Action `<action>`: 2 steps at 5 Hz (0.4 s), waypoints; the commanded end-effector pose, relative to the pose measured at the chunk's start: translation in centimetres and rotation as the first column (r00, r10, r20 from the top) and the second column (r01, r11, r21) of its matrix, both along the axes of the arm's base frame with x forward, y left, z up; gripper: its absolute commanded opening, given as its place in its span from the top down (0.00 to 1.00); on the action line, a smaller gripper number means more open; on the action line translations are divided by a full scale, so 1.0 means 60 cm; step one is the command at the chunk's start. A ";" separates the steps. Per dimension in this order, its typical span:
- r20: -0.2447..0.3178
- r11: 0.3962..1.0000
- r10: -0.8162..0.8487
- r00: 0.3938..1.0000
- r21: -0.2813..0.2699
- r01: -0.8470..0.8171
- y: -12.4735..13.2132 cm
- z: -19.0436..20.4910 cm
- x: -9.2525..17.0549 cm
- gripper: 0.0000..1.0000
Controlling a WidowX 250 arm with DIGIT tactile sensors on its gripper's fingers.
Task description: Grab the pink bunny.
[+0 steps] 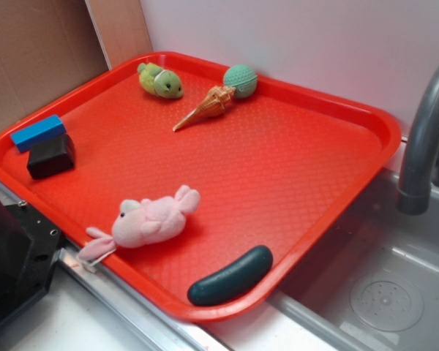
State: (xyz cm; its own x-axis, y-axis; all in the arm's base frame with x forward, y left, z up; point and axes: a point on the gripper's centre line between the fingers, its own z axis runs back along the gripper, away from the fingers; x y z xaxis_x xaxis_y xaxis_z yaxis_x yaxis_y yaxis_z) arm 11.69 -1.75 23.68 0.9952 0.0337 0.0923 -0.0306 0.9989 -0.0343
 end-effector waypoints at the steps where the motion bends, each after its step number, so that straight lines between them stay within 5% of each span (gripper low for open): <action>1: 0.000 1.000 0.000 1.000 0.000 0.000 0.000 0.000 0.000 0.00; 2: 0.029 0.998 0.013 0.999 0.063 -0.015 -0.067 -0.066 0.021 0.00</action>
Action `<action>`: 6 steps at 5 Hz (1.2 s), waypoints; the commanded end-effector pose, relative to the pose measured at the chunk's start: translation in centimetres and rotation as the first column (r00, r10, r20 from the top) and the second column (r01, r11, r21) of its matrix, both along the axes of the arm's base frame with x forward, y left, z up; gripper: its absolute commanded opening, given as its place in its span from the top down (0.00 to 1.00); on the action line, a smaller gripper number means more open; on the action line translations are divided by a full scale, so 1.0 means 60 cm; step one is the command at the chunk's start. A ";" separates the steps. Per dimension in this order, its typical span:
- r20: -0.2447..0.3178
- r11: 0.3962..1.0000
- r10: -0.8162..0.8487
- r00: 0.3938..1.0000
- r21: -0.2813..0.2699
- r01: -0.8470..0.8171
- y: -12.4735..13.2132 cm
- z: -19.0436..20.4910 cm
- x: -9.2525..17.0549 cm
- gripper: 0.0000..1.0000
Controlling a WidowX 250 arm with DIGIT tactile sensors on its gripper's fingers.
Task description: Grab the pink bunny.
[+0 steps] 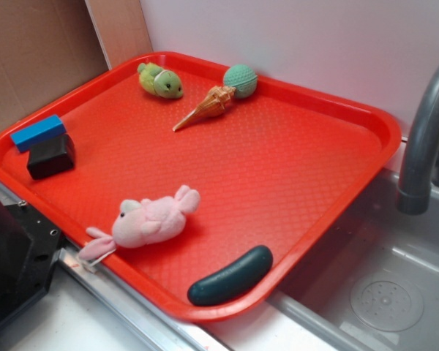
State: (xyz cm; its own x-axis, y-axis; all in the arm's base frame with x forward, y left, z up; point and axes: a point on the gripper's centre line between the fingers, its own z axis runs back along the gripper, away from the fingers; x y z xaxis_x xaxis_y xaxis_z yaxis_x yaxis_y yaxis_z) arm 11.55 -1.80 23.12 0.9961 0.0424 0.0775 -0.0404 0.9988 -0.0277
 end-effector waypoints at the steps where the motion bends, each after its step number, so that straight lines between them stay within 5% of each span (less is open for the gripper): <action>1: -0.015 0.997 -0.072 0.997 0.003 0.072 -0.119 -0.119 -0.005 0.00; 2: -0.047 0.975 -0.215 0.976 -0.076 0.211 -0.133 -0.159 -0.014 0.00; 5: -0.047 0.975 -0.215 0.976 -0.076 0.211 -0.133 -0.159 -0.014 0.00; 6: -0.089 0.952 -0.305 0.948 -0.004 0.306 -0.136 -0.226 0.018 0.00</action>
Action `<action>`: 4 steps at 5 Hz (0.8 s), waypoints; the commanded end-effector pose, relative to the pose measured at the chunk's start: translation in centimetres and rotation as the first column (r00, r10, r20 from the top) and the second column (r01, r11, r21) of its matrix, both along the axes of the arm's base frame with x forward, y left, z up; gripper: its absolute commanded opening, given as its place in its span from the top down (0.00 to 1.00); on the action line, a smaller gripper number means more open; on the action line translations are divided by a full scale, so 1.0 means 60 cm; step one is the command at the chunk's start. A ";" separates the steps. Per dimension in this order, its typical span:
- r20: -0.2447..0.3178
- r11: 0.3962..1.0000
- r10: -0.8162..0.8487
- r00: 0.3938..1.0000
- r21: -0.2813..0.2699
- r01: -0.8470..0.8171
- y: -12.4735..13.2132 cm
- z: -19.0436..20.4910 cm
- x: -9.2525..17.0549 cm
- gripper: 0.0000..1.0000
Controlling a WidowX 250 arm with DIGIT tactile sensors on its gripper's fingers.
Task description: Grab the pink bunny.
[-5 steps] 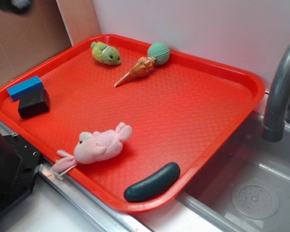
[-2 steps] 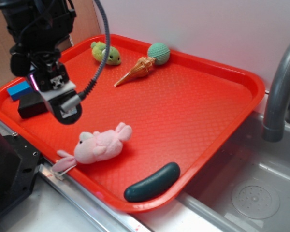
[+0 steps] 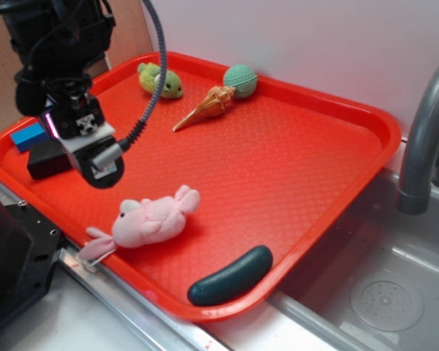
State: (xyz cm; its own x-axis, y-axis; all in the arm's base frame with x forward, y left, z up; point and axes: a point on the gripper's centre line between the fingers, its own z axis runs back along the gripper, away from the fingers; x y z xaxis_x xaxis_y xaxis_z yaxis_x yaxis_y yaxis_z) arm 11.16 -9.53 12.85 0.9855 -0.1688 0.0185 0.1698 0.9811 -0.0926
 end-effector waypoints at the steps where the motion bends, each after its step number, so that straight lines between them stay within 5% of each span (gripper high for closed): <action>1: -0.047 0.978 -0.175 0.983 0.104 0.179 -0.021 -0.109 0.033 0.00; 2: -0.098 0.952 -0.269 0.958 0.124 0.280 -0.032 -0.161 0.029 0.00; 3: -0.098 0.955 -0.276 0.956 0.083 0.284 -0.036 -0.171 0.021 0.21; 4: -0.114 0.961 -0.254 0.961 0.082 0.264 -0.033 -0.164 0.011 1.00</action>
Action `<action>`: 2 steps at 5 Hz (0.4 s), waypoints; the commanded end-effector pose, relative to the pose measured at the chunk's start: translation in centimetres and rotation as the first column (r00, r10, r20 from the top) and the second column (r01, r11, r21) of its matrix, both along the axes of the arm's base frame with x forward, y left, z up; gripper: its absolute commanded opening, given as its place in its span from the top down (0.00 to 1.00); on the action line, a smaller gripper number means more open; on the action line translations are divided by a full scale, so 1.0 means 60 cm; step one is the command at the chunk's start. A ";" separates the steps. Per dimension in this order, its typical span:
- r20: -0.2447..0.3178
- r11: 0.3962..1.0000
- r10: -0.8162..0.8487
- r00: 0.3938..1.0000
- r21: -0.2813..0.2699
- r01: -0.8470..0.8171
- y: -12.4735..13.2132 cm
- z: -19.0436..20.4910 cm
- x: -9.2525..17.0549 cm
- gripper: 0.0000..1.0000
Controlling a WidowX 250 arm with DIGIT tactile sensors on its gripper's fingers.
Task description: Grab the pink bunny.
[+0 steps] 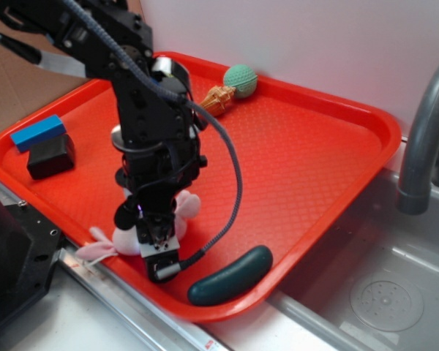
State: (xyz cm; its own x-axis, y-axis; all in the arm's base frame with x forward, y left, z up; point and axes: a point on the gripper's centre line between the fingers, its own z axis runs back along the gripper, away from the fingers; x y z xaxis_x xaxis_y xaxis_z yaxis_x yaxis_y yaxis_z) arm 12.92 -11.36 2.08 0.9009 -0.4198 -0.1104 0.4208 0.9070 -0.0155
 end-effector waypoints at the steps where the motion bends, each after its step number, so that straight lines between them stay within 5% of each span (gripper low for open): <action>1: 0.012 0.999 0.049 0.999 -0.005 -0.048 0.012 0.079 -0.026 1.00; 2: 0.069 0.990 0.140 0.988 -0.029 -0.138 0.047 0.161 -0.011 1.00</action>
State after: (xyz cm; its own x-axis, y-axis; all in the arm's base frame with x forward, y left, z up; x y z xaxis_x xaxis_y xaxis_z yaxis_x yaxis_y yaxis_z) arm 12.53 -7.86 11.00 0.9591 -0.2758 -0.0634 0.2764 0.9610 0.0003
